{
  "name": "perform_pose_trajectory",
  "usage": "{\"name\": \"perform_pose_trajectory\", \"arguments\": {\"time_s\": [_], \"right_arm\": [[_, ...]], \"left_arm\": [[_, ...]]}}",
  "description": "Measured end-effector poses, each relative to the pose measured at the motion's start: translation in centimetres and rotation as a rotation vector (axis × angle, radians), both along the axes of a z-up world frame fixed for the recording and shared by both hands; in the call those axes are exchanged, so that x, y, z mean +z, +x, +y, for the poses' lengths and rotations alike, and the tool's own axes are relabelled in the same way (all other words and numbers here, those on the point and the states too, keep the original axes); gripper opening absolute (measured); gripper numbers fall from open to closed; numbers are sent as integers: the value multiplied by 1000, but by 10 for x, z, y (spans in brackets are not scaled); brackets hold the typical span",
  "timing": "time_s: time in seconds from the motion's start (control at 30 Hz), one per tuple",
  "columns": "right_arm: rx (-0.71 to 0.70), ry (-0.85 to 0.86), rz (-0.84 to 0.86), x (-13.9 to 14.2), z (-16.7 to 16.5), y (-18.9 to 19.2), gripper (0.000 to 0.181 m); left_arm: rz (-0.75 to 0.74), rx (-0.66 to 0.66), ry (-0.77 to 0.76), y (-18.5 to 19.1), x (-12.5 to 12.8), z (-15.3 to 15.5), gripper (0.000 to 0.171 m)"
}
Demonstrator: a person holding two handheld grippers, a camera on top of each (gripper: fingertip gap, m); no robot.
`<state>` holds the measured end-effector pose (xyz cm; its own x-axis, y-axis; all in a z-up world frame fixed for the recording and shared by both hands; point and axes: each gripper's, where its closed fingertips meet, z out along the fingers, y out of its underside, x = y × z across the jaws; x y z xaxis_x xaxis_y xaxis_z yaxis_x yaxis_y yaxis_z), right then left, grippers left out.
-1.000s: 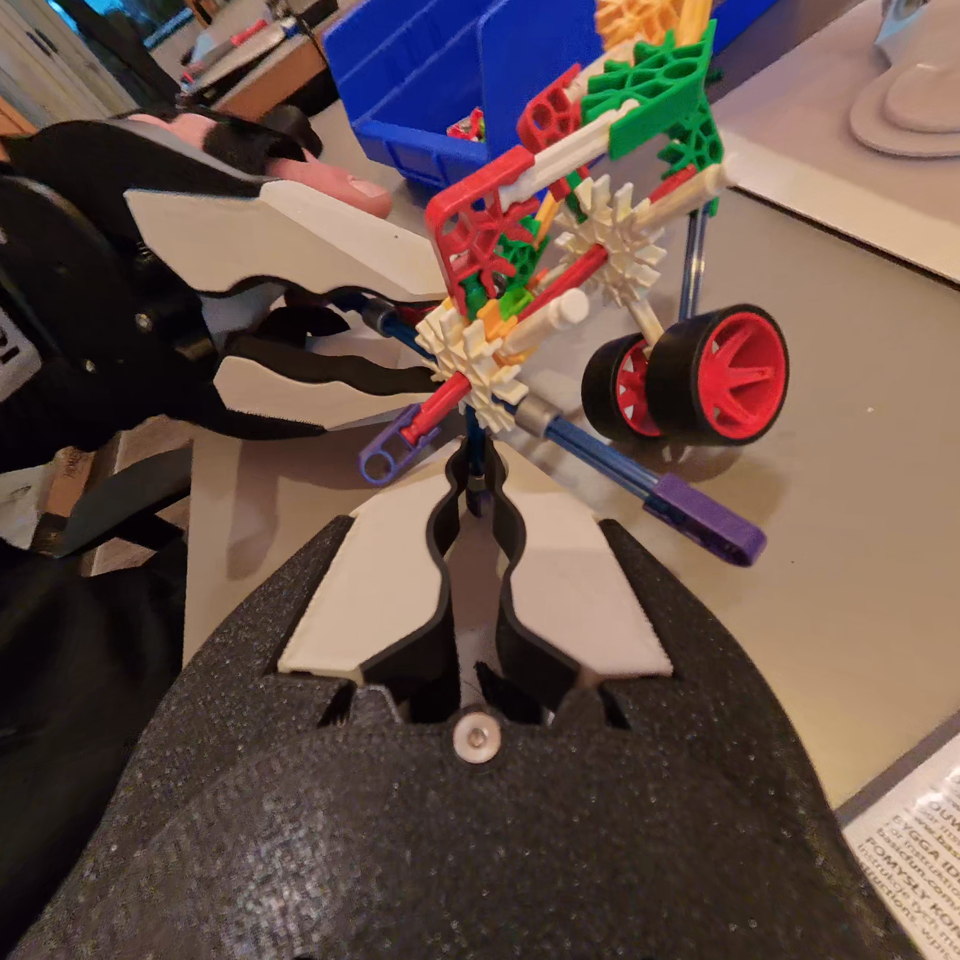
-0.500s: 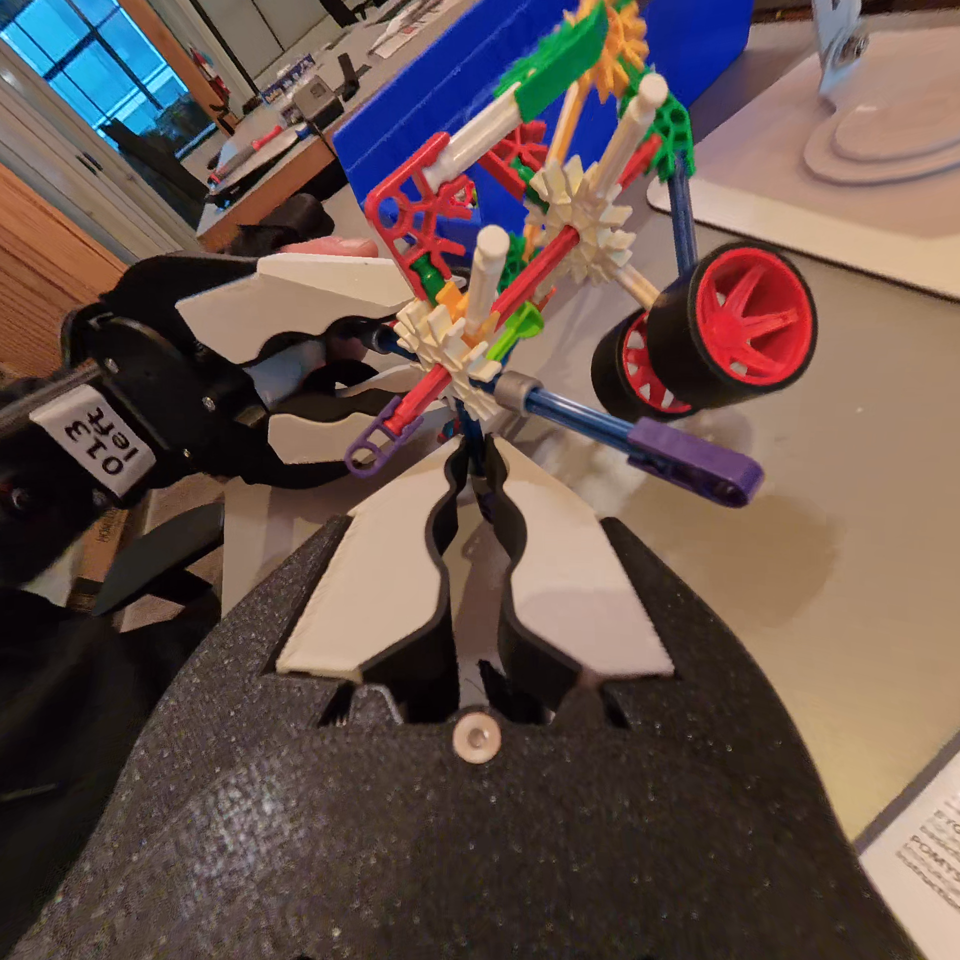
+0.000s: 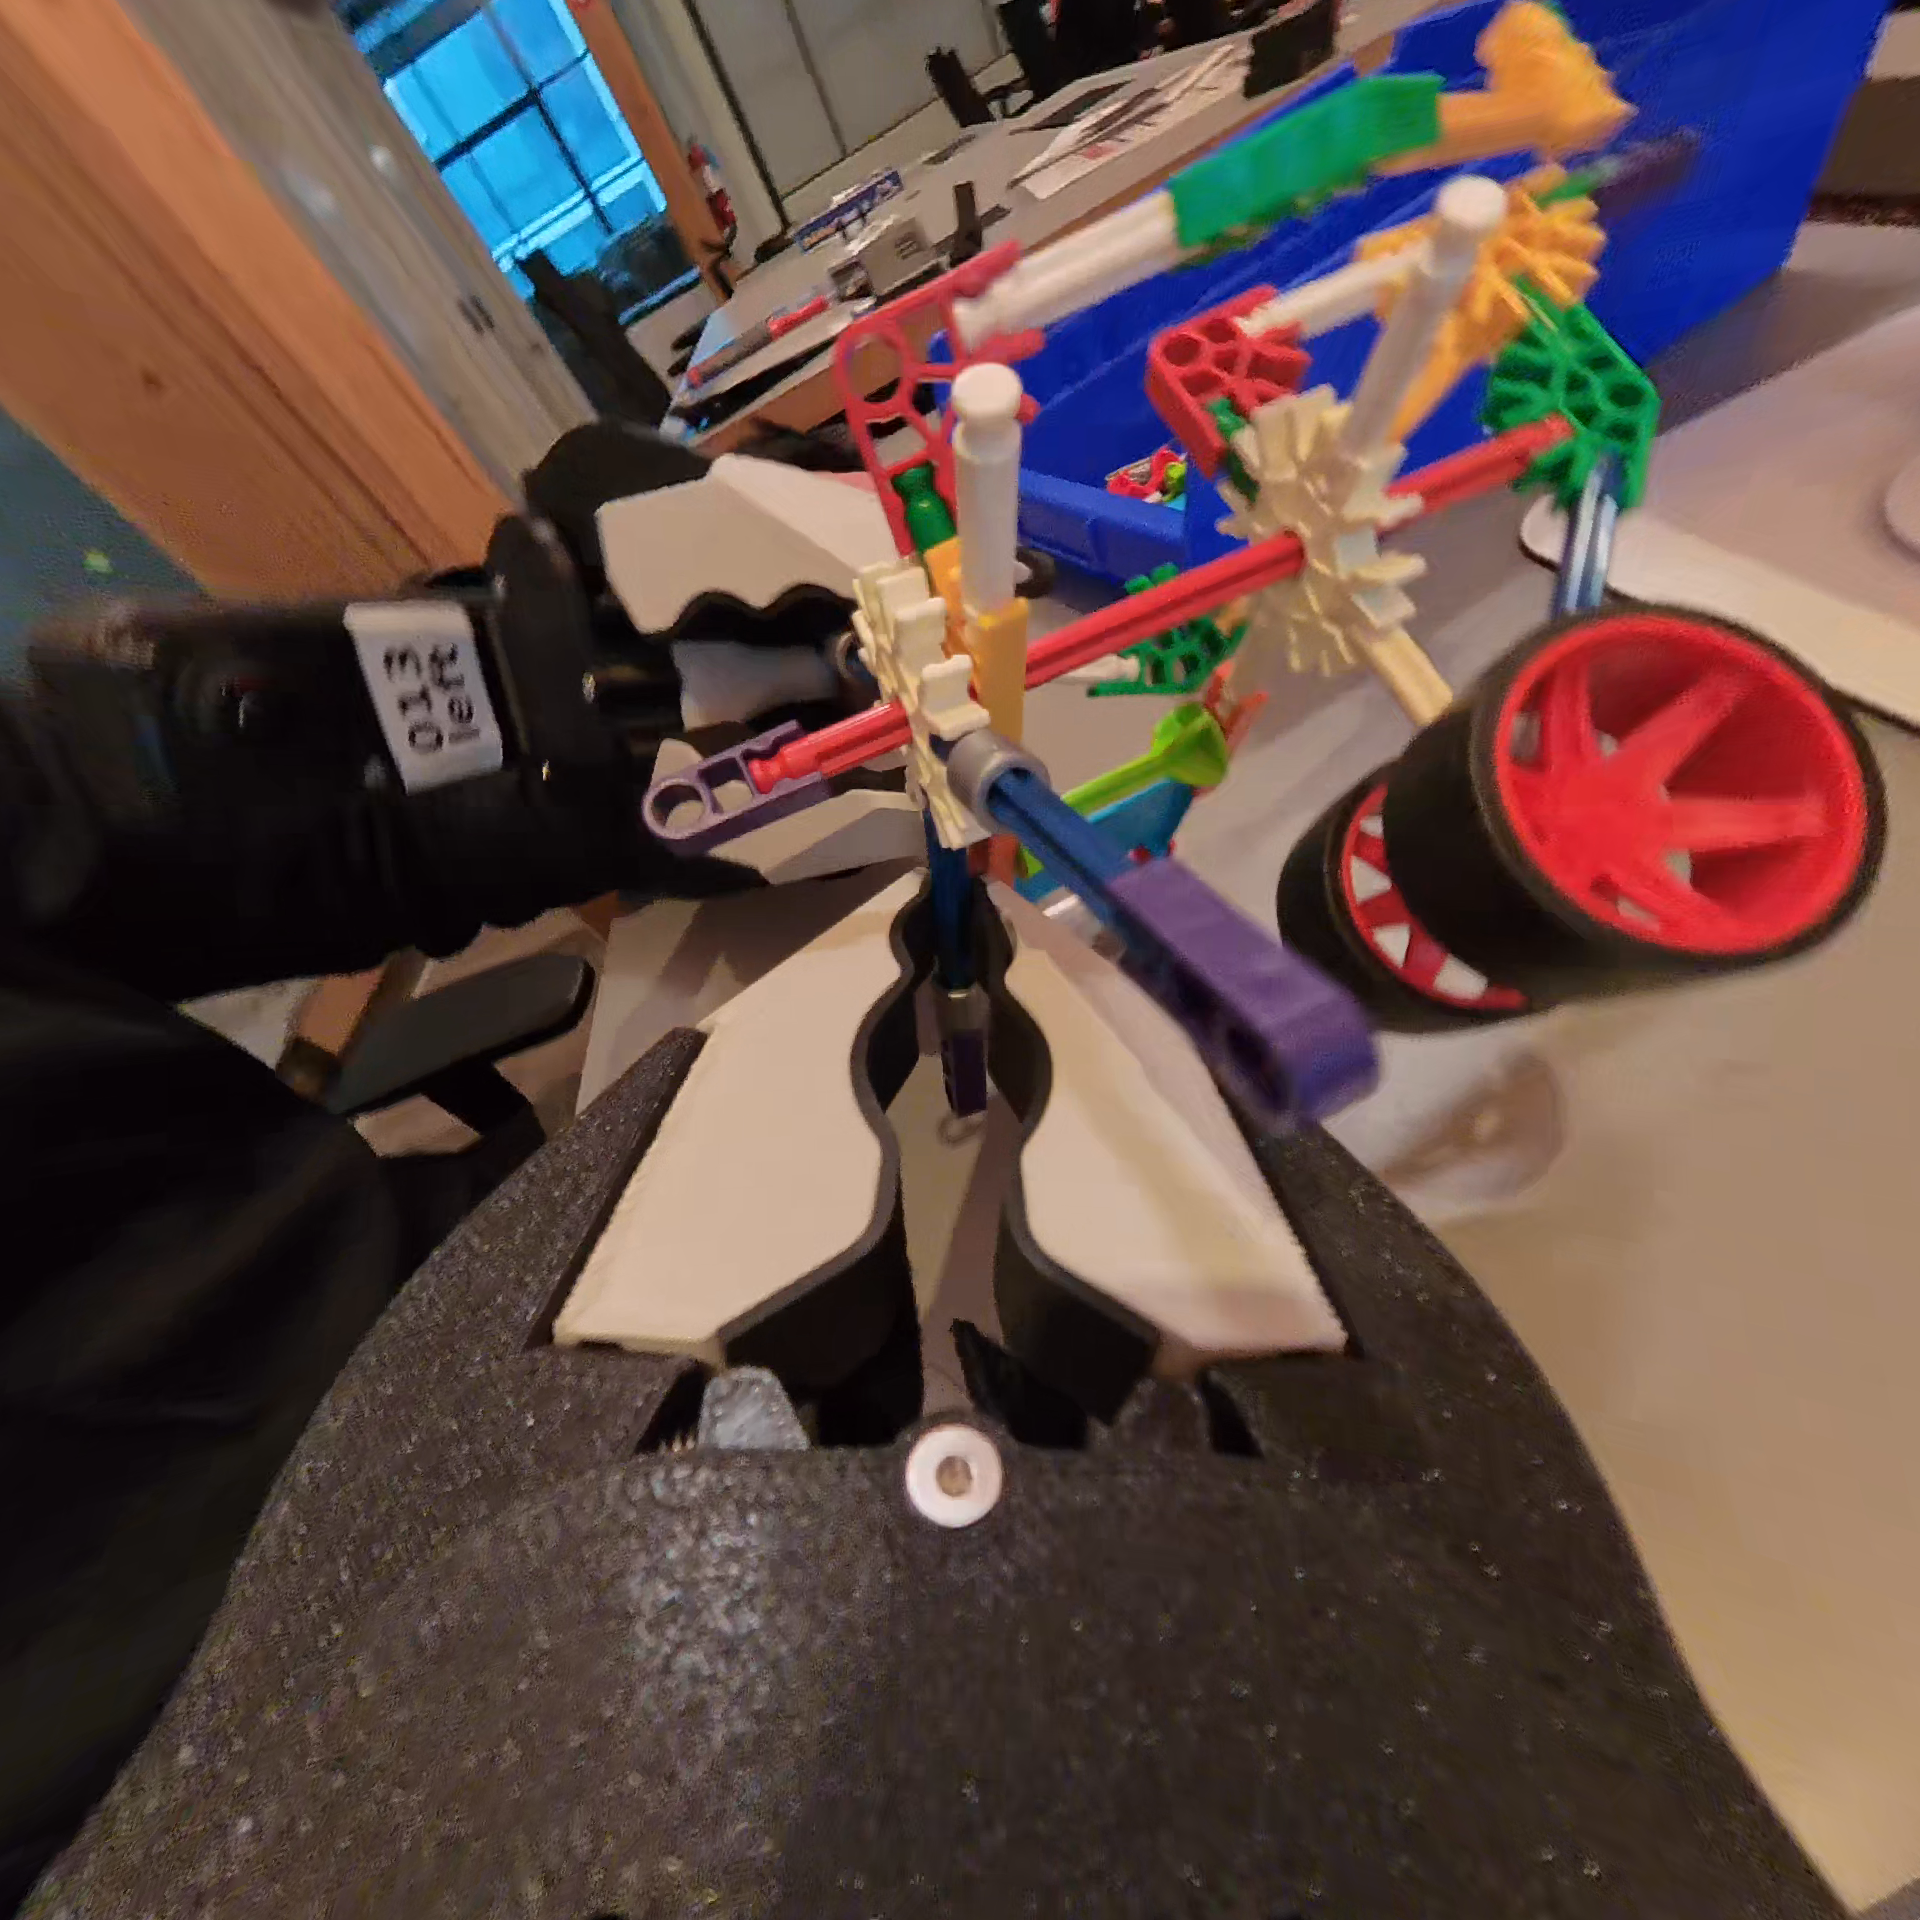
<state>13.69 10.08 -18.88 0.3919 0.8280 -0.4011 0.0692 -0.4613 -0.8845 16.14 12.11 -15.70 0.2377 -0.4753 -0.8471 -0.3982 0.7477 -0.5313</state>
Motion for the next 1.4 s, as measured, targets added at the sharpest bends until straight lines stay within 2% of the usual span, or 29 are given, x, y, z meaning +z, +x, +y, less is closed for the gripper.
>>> {"name": "perform_pose_trajectory", "arguments": {"time_s": [0.23, 0.33, 0.43, 0.53, 0.6, 0.67, 0.73, 0.83, 0.93, 1.03, 1.1, 1.17, 1.23, 1.4], "right_arm": [[-126, -179, 100, -6, 7, -1, 0], [-183, -234, 114, -12, 10, -3, 1], [-232, -206, 86, -15, 13, -2, 1], [-328, -52, -78, -18, 19, 3, 0], [-419, 127, -252, -11, 24, 13, 0], [-491, 253, -429, -7, 29, 20, 0], [-507, 264, -446, -4, 32, 23, 0], [-521, 313, -538, -15, 36, 31, 0], [-533, 396, -649, -23, 36, 38, 0], [-568, 475, -713, -21, 41, 45, 0], [-578, 582, -786, -13, 43, 45, 0], [-576, 666, -807, -3, 43, 39, 0], [-576, 688, -840, -3, 45, 41, 0], [-523, 663, -794, -5, 36, 50, 1]], "left_arm": [[87, 184, 399, -1, -1, 9, 23], [119, 205, 440, -4, -7, 14, 23], [127, 214, 438, -4, -9, 16, 23], [84, 180, 237, -2, -15, 22, 24], [24, 166, 134, 1, -6, 19, 24], [1, 189, 108, 3, -2, 19, 25], [-1, 204, 151, 5, 5, 17, 24], [58, 190, 112, 6, -5, 18, 26], [88, 86, -84, 6, -18, 8, 31], [18, -1, -273, 6, -8, -2, 32], [-50, -19, -389, 7, 3, -1, 26], [-47, -16, -522, 11, -2, 2, 26], [-69, -10, -592, 11, -3, 7, 30], [-74, -18, -575, 2, 3, 11, 28]]}}
